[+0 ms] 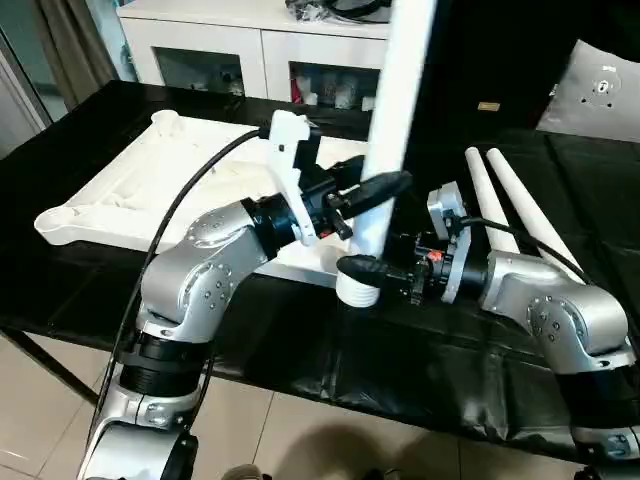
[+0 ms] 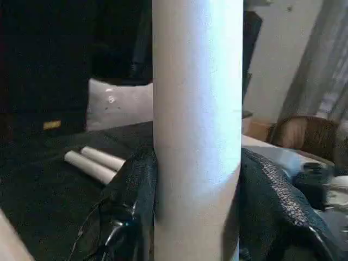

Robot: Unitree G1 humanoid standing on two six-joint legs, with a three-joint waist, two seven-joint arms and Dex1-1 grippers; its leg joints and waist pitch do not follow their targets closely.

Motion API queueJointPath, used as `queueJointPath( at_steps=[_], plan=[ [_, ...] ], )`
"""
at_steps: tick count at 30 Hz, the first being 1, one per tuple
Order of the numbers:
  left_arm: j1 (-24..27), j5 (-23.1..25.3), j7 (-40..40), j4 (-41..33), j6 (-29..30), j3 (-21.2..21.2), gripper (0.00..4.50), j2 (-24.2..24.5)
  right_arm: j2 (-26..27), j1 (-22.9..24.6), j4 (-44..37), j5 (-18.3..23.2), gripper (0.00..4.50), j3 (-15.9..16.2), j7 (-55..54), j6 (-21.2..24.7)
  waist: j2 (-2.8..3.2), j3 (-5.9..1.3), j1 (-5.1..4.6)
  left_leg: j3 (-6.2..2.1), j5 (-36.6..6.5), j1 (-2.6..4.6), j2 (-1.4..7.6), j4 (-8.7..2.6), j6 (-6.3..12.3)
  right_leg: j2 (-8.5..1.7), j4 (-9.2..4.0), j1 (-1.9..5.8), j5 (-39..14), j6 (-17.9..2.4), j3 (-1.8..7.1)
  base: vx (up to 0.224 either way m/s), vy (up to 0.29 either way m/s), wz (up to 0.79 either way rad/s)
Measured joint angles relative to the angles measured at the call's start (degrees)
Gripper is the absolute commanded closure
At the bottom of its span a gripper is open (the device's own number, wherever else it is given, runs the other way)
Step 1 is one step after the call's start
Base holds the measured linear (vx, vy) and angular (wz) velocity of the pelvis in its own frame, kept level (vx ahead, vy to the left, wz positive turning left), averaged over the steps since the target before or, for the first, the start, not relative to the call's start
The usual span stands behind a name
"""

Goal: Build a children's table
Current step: Pick table leg

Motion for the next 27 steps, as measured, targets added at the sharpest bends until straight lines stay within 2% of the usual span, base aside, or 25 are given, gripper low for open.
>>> queueJointPath(
  at_steps=[1, 5, 7, 15, 17, 22, 27],
  plan=[
    [0.0, 0.0, -0.2, 0.0, 0.0, -0.1, 2.65, 0.0, 0.0, -0.1, 0.0, 0.0, 0.97, 0.0, 0.0, 0.0, -0.01, 0.0, 0.0, 0.0, 0.0, 0.0, 0.0, 0.0, 0.0, 0.0, 0.01, 0.0, 0.0, 0.0, 0.0, 0.0, 0.0, 0.0],
    [0.0, 0.0, -0.5, 0.0, 0.0, -0.5, 2.65, 0.0, 0.0, -0.7, 0.0, 0.0, 1.1, 0.0, 0.0, 0.1, -0.02, -0.01, -0.01, 0.0, 0.0, 0.0, 0.0, 0.0, 0.0, 0.0, 0.01, 0.0, 0.0, 0.0, 0.0, 0.0, 0.0, 0.0],
    [0.0, 0.0, -0.5, 0.0, 0.0, -0.5, 2.65, 0.1, 0.0, -0.7, 0.1, 0.0, 1.44, 0.0, 0.0, 0.1, -0.02, -0.01, 0.0, 0.0, 0.0, 0.0, 0.0, 0.01, 0.0, 0.0, 0.0, 0.0, 0.0, 0.0, 0.0, 0.0, 0.0, 0.0],
    [0.0, 0.2, -0.7, 0.0, 0.0, -0.9, 2.65, 0.5, 0.0, -0.7, 0.2, -0.1, 1.91, 0.0, 0.0, 0.1, -0.03, -0.01, -0.01, 0.0, 0.0, 0.0, 0.0, 0.0, 0.0, 0.0, 0.0, 0.0, 0.0, 0.0, 0.0, 0.0, 0.0, 0.0],
    [-0.1, 0.4, -0.8, 0.0, -0.2, -1.0, 2.65, 0.5, 0.0, -0.7, 0.2, -0.1, 2.21, 0.0, 0.1, 0.2, -0.1, 0.0, -0.03, 0.01, 0.0, 0.0, 0.0, 0.0, 0.0, 0.0, 0.01, 0.0, 0.0, 0.0, 0.0, 0.0, 0.0, 0.0],
    [-0.1, 0.5, -0.7, 0.0, -0.2, -1.0, 2.65, 0.3, -0.1, -0.7, 0.1, 0.0, 2.5, 0.1, 0.4, 0.2, -0.61, -0.08, -0.08, 0.01, 0.0, 0.02, 0.01, 0.01, 0.0, 0.0, 0.05, -0.01, 0.0, 0.0, 0.0, 0.0, 0.0, 0.0],
    [-0.1, 0.5, -0.6, 0.0, -0.2, -1.1, 2.65, 0.2, 0.0, -0.7, 0.0, 0.0, 2.55, 0.1, 0.5, 0.5, -0.72, -0.09, -0.04, 0.02, 0.0, 0.02, 0.0, 0.03, 0.0, -0.01, 0.04, 0.01, 0.0, 0.0, 0.01, 0.0, 0.0, 0.0]
  ],
)
